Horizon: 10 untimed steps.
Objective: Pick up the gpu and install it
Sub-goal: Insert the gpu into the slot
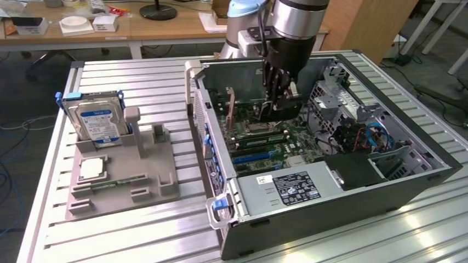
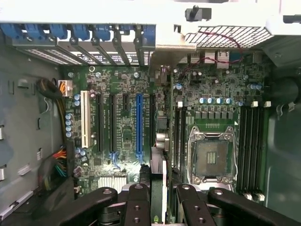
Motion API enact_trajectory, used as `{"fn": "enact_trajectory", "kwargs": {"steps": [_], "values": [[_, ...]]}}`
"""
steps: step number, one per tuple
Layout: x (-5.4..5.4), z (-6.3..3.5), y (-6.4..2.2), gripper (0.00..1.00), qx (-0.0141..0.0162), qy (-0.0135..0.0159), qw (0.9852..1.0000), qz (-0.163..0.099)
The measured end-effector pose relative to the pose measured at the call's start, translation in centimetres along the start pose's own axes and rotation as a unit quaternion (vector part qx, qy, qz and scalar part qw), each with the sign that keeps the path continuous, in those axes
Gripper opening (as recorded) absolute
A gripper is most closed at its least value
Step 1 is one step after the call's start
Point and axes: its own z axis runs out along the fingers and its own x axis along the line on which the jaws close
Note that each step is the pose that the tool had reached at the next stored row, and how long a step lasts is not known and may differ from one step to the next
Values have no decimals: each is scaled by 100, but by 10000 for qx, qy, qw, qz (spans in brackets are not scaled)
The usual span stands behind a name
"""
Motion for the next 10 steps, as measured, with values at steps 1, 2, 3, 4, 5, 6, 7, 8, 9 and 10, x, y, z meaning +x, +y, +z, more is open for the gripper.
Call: {"fn": "enact_trajectory", "kwargs": {"steps": [1, 2, 3, 4, 5, 6, 7, 8, 9, 10], "values": [[2, 13, 1, 26, 0, 0, 10000, 2], [8, 20, 1, 26, 0, 0, 10000, 2], [13, 26, 1, 26, 0, 0, 10000, 3], [19, 31, 1, 26, 0, 0, 10000, 3], [25, 36, 2, 26, 0, -1, 10000, 3], [30, 41, 4, 26, 0, 0, 10000, 4], [34, 46, 8, 26, 0, -1, 10000, 5], [37, 52, 17, 26, 1, 0, 10000, 5], [39, 60, 30, 26, 0, 0, 10000, 6], [40, 68, 41, 26, 0, 0, 10000, 7]]}}
